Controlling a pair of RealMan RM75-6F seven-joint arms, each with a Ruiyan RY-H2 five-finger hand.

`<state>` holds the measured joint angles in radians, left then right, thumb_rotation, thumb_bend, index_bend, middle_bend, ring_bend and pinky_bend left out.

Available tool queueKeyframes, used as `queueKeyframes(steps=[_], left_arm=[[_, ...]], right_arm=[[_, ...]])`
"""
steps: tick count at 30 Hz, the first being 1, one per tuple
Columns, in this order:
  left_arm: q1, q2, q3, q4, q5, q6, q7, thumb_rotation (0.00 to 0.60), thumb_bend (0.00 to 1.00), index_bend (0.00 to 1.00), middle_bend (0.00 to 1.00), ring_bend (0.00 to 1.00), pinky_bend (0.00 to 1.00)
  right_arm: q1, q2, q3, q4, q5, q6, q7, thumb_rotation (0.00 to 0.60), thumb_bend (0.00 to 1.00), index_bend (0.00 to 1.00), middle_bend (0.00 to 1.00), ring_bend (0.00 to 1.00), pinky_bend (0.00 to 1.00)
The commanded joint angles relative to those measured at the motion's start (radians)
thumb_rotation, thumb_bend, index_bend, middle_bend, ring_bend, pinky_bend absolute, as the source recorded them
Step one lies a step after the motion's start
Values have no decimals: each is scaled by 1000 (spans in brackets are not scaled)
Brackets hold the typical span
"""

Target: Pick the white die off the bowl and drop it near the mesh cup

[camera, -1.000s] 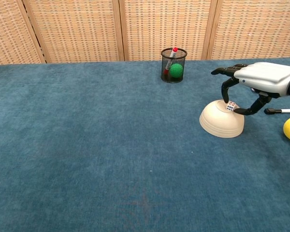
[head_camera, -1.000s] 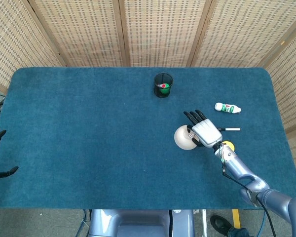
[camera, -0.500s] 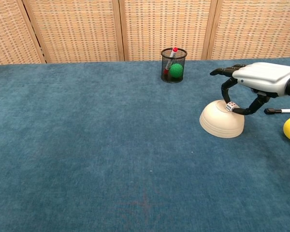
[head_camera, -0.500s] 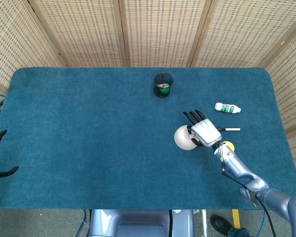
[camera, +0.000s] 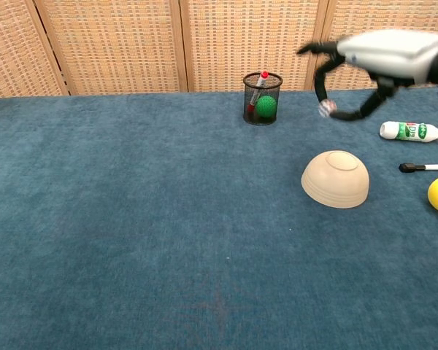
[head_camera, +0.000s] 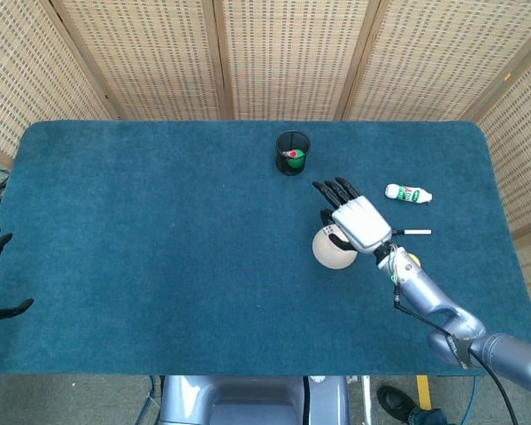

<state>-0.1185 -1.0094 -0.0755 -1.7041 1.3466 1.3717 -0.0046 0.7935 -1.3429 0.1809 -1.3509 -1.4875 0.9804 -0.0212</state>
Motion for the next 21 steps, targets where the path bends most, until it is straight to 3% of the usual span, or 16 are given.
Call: queueKeyframes(steps=[1, 8, 12, 13, 21], left_arm=[[-1, 3, 2, 4, 3, -5, -10, 600, 0, 0, 0, 0, 0], [-1, 11, 4, 10, 9, -9, -33, 600, 0, 0, 0, 0, 0], [0, 15, 4, 13, 10, -10, -48, 600, 0, 0, 0, 0, 0], [-1, 16, 4, 13, 11, -10, -50, 600, 0, 0, 0, 0, 0], [2, 21, 5, 12, 14, -7, -63, 600, 0, 0, 0, 0, 0]], right_arm=[[51, 108, 112, -187, 132, -38, -163, 600, 414, 518, 28, 0, 47], [105, 164, 180, -331, 329, -56, -403, 600, 414, 497, 29, 0, 60], [118, 166, 177, -366, 400, -34, -493, 600, 336, 95, 14, 0, 60], [118, 166, 176, -376, 424, -28, -511, 600, 319, 43, 9, 0, 60], [87, 197, 152, -424, 473, 40, -540, 600, 260, 6, 0, 0, 60]])
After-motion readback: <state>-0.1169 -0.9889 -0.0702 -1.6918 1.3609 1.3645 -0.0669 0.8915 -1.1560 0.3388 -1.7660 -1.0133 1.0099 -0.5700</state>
